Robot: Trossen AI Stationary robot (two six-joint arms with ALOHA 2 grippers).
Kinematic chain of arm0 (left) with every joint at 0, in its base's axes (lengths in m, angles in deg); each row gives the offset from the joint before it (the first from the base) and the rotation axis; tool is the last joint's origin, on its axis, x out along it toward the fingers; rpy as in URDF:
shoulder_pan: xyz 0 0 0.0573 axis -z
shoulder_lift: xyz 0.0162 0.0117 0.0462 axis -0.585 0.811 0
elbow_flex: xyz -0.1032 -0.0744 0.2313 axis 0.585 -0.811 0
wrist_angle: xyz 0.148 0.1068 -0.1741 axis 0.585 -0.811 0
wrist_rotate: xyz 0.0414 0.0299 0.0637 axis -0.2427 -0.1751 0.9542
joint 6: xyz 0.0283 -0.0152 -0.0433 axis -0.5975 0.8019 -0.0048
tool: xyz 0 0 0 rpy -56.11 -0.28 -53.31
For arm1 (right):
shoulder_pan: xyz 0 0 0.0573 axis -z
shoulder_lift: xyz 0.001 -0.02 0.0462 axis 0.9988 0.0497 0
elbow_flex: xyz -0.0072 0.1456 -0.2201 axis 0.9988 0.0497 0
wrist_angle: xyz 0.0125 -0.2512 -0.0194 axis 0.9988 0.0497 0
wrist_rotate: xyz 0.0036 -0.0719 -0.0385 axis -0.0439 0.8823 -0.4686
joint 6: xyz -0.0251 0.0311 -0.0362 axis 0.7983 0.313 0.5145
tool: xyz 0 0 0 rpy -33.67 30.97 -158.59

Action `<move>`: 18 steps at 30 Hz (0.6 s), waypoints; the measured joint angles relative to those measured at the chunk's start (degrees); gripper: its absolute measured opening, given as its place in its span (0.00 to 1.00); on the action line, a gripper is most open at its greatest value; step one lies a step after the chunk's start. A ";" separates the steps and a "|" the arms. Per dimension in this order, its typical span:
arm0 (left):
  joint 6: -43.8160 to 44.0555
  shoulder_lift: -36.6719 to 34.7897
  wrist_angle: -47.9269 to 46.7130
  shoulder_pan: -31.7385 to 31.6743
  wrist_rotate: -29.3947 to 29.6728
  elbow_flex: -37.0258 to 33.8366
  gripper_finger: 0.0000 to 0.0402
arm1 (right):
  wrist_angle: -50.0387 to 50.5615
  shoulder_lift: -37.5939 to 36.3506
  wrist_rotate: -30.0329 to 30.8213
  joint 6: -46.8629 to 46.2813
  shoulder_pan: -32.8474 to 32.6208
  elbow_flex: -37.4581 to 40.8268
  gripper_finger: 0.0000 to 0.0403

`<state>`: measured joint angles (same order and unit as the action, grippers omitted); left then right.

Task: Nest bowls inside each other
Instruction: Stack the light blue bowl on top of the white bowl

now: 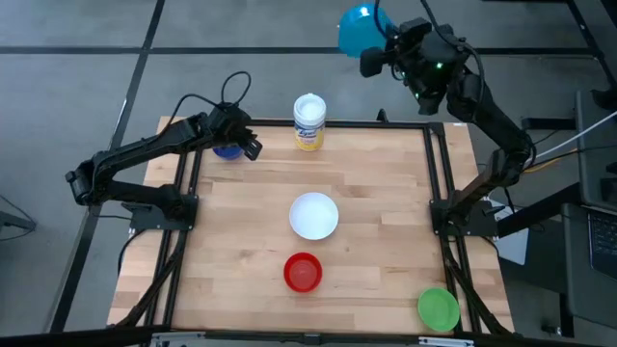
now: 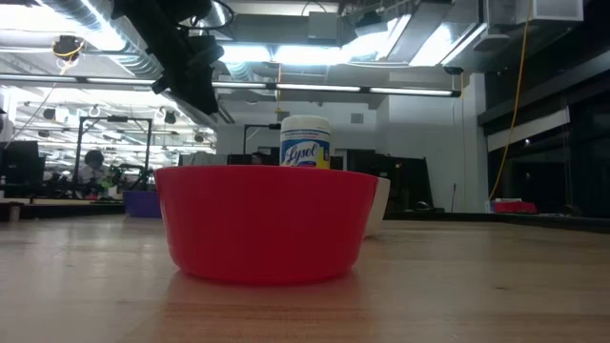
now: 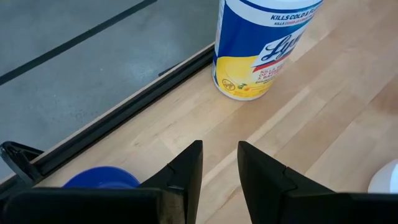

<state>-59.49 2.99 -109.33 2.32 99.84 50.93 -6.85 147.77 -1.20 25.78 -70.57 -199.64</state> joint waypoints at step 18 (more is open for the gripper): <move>0.34 0.00 0.03 0.01 -1.71 0.00 0.24 | 29.95 0.61 -53.91 -21.95 -3.65 8.72 0.00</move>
<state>-59.15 2.99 -109.29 2.33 98.13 50.93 23.10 148.38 -55.11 3.83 -74.22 -190.92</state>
